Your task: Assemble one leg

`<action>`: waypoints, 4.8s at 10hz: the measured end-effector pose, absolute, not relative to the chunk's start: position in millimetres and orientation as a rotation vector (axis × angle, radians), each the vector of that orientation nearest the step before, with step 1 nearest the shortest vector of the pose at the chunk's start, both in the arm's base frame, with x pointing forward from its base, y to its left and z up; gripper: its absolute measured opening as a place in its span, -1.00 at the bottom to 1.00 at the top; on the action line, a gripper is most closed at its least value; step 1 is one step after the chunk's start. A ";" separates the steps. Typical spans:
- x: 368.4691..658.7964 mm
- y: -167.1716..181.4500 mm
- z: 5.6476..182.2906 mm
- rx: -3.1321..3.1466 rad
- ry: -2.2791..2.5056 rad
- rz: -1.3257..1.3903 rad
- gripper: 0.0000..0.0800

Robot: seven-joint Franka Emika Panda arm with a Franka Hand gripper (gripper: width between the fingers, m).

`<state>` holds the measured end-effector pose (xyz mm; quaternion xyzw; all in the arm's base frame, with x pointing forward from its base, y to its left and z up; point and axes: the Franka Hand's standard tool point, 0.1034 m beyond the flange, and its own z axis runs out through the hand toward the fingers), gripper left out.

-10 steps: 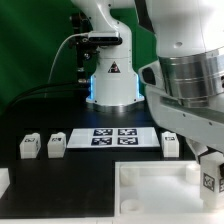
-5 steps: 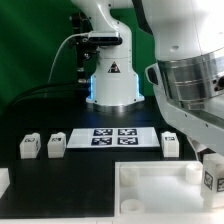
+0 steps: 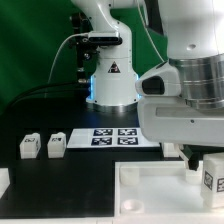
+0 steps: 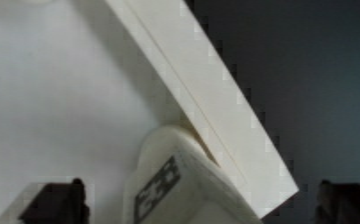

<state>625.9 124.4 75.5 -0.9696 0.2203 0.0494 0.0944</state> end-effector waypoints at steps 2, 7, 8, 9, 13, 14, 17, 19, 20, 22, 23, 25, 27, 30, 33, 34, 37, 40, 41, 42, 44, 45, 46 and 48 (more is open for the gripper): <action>632.9 116.9 76.6 -3.010 0.074 0.057 0.62; 638.8 126.4 79.0 -3.032 0.102 -0.004 -0.01; 638.8 125.4 78.5 -3.024 0.238 0.004 -0.21; 638.9 124.0 78.2 -3.007 0.395 0.013 -0.21; 642.6 109.4 75.9 -2.644 1.333 0.052 -0.21; 642.9 108.0 75.9 -2.549 1.472 0.080 -0.21; 639.7 106.7 75.6 -2.231 1.889 0.168 -0.21; 637.1 114.4 75.1 -2.046 2.098 0.213 -0.21; 637.1 114.0 75.0 -2.076 2.067 0.208 -0.17; 636.6 116.6 74.8 -2.113 2.026 0.204 0.35; 634.8 122.3 74.6 -2.286 1.853 0.164 0.35; 631.0 134.0 76.0 -2.535 1.540 0.121 0.61; 631.1 132.5 75.5 -2.676 1.265 0.094 0.62; 639.5 118.3 76.1 -2.931 0.591 0.001 0.62; 641.3 119.4 74.1 -2.982 0.324 -0.026 0.31; 641.2 119.5 74.0 -2.978 0.352 -0.024 -0.04; 640.6 115.1 72.6 -2.923 0.682 0.002 -0.24; 641.3 107.7 72.0 -2.663 1.327 0.070 -0.24; 638.2 109.8 70.5 -2.505 1.612 0.103 -0.24; 635.7 112.5 70.8 -2.359 1.822 0.118 -0.24; 632.4 110.3 68.8 -2.021 2.112 0.135 -0.24; 629.7 111.9 66.3 -1.932 2.195 0.159 -0.26; 629.7 113.6 66.8 -1.899 2.226 0.162 -0.26; 629.0 114.9 66.1 -2.028 2.104 0.145 -0.14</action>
Offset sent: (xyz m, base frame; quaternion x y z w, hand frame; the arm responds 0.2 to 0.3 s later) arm 0.0051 0.0126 0.0037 -0.0601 0.0528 -0.1290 0.9884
